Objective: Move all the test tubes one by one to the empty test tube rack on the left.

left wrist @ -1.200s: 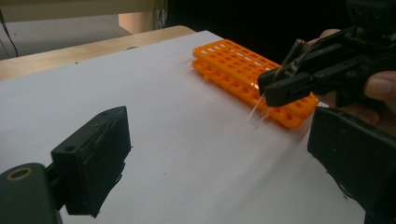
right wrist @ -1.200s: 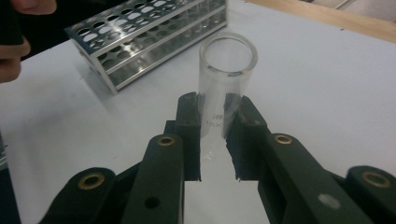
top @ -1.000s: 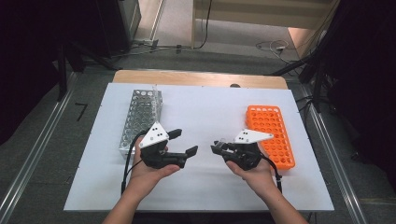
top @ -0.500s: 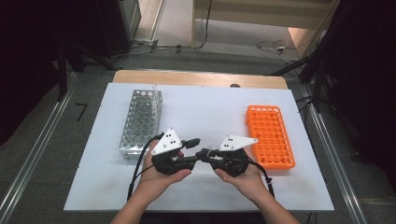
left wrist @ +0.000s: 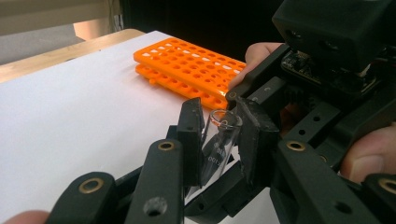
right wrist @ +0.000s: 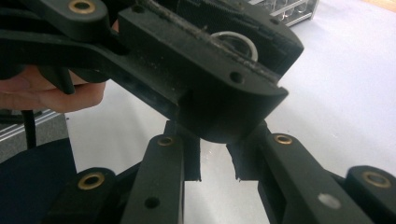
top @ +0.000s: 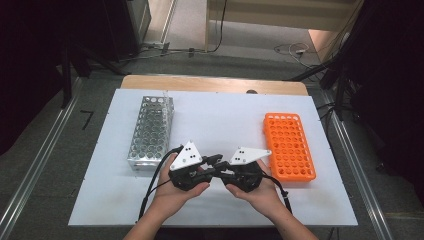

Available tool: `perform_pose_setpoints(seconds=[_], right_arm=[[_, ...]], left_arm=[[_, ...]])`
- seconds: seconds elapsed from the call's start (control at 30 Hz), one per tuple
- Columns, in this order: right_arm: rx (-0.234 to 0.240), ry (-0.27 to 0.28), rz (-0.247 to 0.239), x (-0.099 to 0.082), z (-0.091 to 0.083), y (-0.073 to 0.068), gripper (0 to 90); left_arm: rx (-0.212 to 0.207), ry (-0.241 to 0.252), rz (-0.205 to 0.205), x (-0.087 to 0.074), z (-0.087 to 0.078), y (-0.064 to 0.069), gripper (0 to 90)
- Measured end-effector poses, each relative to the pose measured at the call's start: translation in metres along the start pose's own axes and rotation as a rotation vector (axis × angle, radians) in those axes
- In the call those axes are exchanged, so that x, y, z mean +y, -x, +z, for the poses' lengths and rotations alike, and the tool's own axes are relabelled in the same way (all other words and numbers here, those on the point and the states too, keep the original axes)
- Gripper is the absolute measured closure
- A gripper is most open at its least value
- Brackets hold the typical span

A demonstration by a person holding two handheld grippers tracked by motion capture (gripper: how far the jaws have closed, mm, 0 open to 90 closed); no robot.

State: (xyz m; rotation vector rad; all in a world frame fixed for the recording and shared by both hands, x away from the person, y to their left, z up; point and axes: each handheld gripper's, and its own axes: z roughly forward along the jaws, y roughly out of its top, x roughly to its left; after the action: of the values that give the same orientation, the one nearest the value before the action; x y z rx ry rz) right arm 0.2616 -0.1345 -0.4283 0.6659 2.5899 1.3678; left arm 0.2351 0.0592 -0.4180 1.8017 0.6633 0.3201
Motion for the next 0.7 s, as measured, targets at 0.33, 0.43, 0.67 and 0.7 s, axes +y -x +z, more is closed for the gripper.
perform_pose_setpoints(seconds=[0.33, 0.43, 0.67, 0.7], right_arm=[[0.021, 0.006, 0.030, 0.002, -0.002, 0.003, 72.3], [0.025, 0.010, 0.021, 0.002, -0.003, 0.003, 61.7], [0.016, 0.037, 0.015, 0.001, -0.014, 0.008, 35.9], [0.009, 0.040, 0.018, 0.000, -0.016, 0.009, 31.8]], left_arm=[[0.037, 0.030, 0.003, 0.001, -0.002, -0.002, 75.0], [0.050, 0.037, -0.012, 0.002, -0.003, -0.005, 75.0], [0.091, 0.054, -0.033, 0.005, -0.010, -0.017, 75.1], [0.100, 0.055, -0.035, 0.006, -0.011, -0.018, 75.1]])
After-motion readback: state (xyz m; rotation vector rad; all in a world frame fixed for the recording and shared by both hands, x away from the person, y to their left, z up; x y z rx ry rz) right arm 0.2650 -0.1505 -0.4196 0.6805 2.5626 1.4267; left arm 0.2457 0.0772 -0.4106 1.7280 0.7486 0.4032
